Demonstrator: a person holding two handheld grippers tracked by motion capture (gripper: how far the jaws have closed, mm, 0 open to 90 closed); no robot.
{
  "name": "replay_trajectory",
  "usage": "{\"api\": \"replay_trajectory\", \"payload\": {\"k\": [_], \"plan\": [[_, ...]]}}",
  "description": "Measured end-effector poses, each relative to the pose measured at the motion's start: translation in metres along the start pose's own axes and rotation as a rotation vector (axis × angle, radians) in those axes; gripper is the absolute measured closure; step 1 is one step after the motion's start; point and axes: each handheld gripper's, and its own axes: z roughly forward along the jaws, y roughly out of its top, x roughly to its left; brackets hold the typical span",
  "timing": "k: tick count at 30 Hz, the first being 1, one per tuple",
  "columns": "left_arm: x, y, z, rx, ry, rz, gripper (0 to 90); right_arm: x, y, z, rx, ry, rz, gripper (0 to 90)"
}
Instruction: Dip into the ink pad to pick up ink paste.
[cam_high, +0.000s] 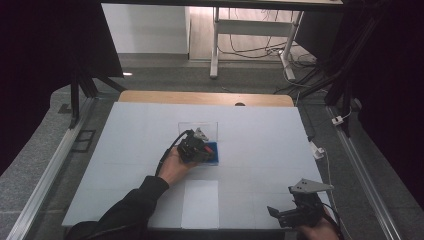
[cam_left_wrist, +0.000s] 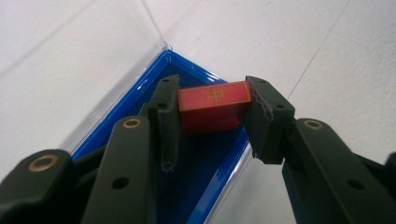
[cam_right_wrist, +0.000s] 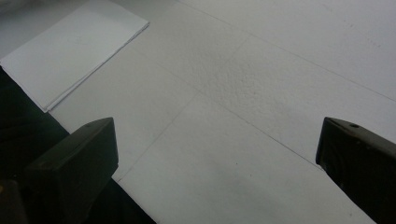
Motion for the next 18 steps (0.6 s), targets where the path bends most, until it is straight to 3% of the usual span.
{"api": "replay_trajectory", "payload": {"k": [6,11,18], "plan": [[0.007,0.003,-0.013,-0.011,0.032,-0.003,58.0,-0.001,0.0,-0.001,-0.001,0.001,-0.001,0.0],[0.02,0.0,-0.028,-0.038,0.033,-0.042,57.9,0.0,0.0,-0.001,-0.003,0.004,-0.002,0.0],[0.037,-0.009,-0.04,-0.034,0.048,-0.078,57.9,0.0,0.0,-0.001,-0.002,0.004,-0.006,0.0]]}}
